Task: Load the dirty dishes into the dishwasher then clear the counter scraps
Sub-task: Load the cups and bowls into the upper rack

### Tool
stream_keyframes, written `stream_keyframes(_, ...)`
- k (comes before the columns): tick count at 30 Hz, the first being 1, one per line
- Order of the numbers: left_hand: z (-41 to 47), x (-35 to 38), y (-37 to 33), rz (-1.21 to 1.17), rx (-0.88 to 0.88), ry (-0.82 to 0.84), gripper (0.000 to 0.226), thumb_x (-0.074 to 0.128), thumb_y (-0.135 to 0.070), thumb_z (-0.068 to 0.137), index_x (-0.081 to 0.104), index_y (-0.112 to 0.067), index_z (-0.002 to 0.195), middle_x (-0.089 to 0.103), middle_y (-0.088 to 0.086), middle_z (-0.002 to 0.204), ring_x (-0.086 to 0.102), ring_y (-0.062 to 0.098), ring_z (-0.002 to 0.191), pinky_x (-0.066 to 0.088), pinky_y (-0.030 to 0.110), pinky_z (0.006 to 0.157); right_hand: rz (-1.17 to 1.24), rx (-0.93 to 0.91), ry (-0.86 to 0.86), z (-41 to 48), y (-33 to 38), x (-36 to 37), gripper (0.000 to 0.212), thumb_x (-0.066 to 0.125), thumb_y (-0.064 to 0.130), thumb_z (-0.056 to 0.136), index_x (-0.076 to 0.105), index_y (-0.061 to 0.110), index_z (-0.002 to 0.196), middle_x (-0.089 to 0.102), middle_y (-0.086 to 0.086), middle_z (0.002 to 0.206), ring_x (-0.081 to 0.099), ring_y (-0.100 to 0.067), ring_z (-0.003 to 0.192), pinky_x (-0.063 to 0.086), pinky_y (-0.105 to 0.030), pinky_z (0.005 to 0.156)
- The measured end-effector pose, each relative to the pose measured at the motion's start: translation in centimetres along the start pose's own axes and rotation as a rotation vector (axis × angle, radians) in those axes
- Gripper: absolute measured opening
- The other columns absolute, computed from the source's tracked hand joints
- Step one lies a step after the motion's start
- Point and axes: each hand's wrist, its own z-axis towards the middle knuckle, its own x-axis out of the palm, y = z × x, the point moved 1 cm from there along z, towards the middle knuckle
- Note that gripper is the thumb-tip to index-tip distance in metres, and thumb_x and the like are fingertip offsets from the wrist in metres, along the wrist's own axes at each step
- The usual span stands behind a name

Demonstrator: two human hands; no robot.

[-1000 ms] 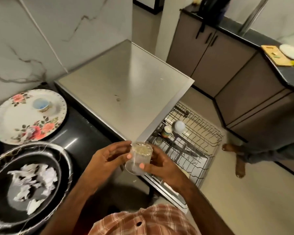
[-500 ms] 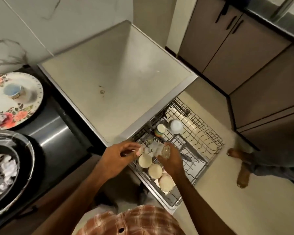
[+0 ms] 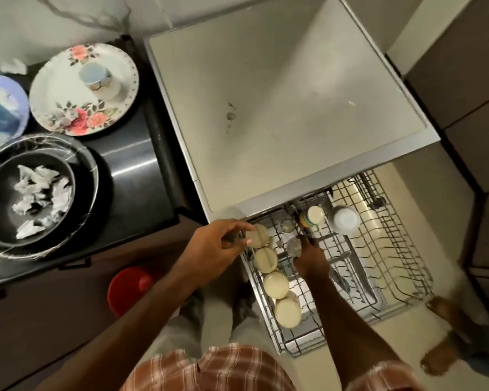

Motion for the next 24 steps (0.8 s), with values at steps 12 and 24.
stream_keyframes(12, -1.9, 0.2, 0.3, -0.041, -0.113, -0.031, 0.031, 0.073, -0.028, 0.091, 0.068, -0.037, 0.12, 0.068, -0.018, 0.109, 0.061, -0.003, 0.109, 0.056, 0.025, 0.095, -0.085, -0.128, 0.031, 3.4, -0.8, 2.0, 0.083, 0.065, 0.001, 0.086, 0.034, 0.037, 0.154, 0.014, -0.013, 0.17, 0.059, -0.042, 0.127, 0.064, -0.044, 0.072)
stream_keyframes(24, -1.2, 0.7, -0.8, -0.038, -0.073, 0.023, 0.034, 0.073, -0.026, 0.092, 0.067, -0.032, 0.124, 0.069, -0.013, 0.112, 0.065, -0.002, 0.105, 0.055, 0.021, 0.094, 0.182, -0.047, 0.061, 1.5, -2.3, 0.6, 0.07, 0.071, 0.009, 0.091, 0.038, 0.012, 0.153, 0.069, -0.019, 0.12, 0.072, -0.035, 0.103, 0.063, -0.046, 0.083)
